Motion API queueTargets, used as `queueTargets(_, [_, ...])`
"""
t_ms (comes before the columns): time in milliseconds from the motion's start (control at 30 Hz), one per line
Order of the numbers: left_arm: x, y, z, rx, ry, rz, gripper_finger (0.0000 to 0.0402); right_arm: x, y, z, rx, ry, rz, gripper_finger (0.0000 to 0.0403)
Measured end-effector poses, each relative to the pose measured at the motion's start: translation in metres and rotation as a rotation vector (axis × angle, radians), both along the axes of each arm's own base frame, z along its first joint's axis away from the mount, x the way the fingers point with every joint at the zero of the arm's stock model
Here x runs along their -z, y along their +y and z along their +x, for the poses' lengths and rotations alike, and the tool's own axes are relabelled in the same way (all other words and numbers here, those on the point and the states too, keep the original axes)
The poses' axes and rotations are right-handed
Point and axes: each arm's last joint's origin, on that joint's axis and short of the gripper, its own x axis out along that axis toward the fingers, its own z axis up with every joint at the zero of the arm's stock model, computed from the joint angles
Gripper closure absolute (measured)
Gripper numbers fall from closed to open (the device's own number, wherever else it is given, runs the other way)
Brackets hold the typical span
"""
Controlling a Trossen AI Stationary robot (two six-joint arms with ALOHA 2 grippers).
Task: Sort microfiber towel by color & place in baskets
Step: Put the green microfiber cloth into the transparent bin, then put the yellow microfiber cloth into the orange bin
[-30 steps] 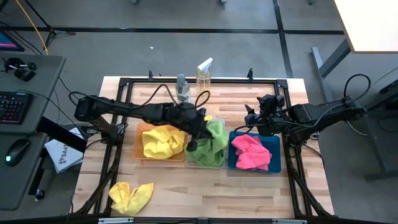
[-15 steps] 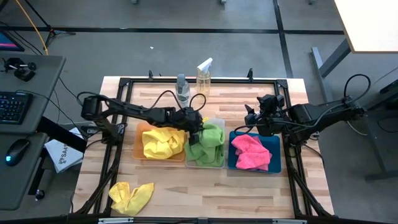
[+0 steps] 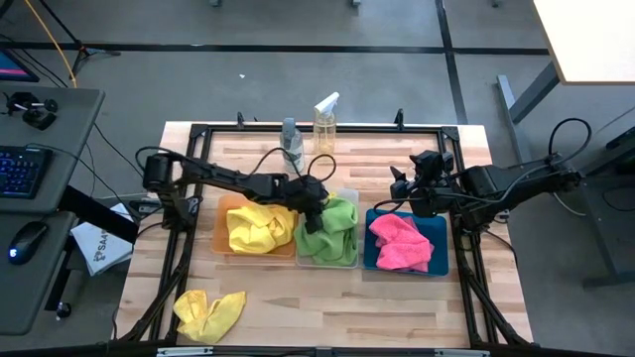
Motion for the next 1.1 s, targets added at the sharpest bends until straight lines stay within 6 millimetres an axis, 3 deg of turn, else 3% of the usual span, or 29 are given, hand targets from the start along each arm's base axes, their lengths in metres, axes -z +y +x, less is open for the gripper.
queueTargets(267, [-0.072, 0.003, -0.033, 0.059, -0.046, 0.082, 0.0243, 0.0, 0.0, 0.0, 0.001, -0.001, -0.002, 0.0105])
queueTargets(433, [-0.113, -0.002, -0.077, 0.05, -0.031, 0.001, 0.0201, 0.0, 0.0, 0.0, 0.003, -0.008, 0.001, 0.0105])
queueTargets(633, [-0.147, -0.031, -0.13, 0.13, -0.023, -0.121, 0.0188, 0.0, 0.0, 0.0, 0.003, -0.008, 0.001, 0.0105])
queueTargets(867, [-0.167, -0.067, -0.172, 0.139, -0.038, -0.192, 0.0188, 0.0, 0.0, 0.0, 0.001, -0.008, 0.008, 0.0105])
queueTargets(1100, [-0.156, -0.115, -0.195, 0.202, 0.138, -0.274, 0.0188, 0.001, -0.002, 0.001, -0.008, 0.002, 0.045, 0.0105])
